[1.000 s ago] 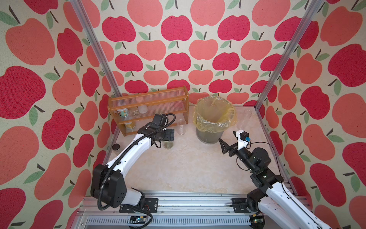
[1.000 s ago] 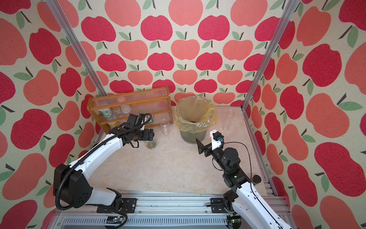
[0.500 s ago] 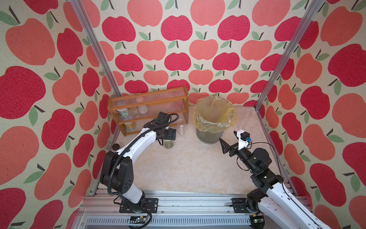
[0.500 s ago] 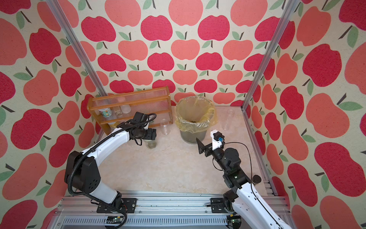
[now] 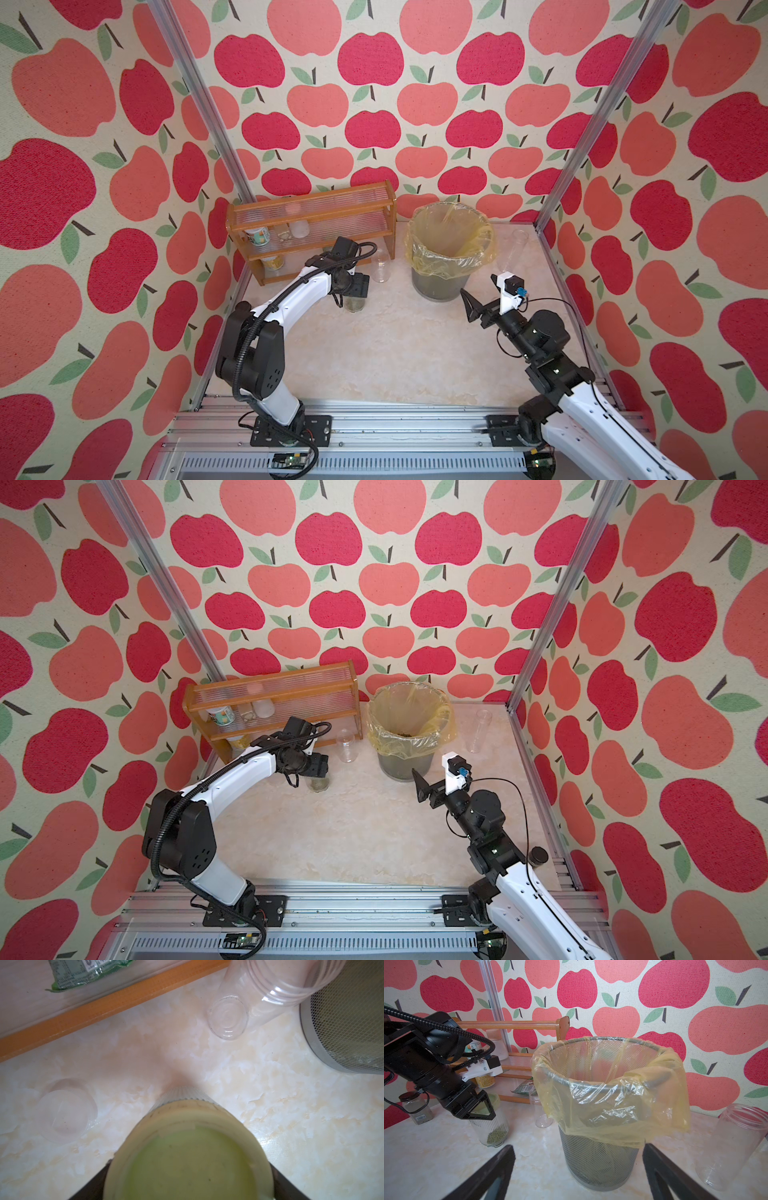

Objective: Empty moldy mung beans from jars
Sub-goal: Pick up the jar from the center of the board.

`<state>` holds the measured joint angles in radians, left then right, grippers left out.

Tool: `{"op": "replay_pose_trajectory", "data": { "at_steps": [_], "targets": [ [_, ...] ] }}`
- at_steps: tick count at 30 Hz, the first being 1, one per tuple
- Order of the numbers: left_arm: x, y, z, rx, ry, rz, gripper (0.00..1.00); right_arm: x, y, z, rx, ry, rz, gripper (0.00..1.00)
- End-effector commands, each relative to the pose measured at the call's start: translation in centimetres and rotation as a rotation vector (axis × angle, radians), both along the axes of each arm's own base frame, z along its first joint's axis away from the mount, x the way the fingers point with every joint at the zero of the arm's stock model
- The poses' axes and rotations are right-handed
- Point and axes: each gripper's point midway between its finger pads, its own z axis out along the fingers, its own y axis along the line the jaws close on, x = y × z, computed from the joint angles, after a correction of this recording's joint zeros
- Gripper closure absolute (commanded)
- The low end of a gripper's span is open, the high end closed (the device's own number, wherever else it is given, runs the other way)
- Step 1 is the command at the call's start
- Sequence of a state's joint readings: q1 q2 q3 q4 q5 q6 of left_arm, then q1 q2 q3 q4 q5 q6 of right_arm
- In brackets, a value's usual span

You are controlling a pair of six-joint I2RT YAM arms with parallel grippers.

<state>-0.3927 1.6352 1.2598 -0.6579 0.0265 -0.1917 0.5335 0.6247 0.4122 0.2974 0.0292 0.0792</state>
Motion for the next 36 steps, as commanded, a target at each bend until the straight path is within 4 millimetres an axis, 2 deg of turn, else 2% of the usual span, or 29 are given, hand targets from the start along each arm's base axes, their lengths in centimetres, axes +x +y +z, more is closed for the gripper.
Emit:
{"op": "replay_pose_trajectory", "data": {
  "at_steps": [1, 10, 19, 22, 27, 36],
  "targets": [
    [0.1, 0.2, -0.7, 0.016, 0.027, -0.01, 0.15, 0.2, -0.4, 0.0, -0.009, -0.011, -0.022, 0.01],
    [0.2, 0.3, -1.2, 0.035, 0.032, -0.017, 0.13, 0.2, -0.4, 0.0, -0.012, -0.011, -0.022, 0.01],
    [-0.2, 0.1, -0.3, 0.021, 0.016, -0.034, 0.28, 0.3, -0.4, 0.0, -0.019, -0.012, -0.023, 0.01],
    [-0.2, -0.1, 0.7, -0.001, -0.003, -0.039, 0.38, 0.1, -0.4, 0.4, -0.02, -0.018, -0.019, 0.01],
    [-0.5, -0.6, 3.1, -0.052, -0.038, -0.045, 0.41, -0.2, -0.5, 0.9, -0.008, -0.03, -0.013, 0.01],
    [-0.9, -0.6, 7.5, -0.096, -0.114, -0.04, 0.42, -0.3, 0.2, 1.6, 0.018, -0.04, 0.024, 0.01]
  ]
}}
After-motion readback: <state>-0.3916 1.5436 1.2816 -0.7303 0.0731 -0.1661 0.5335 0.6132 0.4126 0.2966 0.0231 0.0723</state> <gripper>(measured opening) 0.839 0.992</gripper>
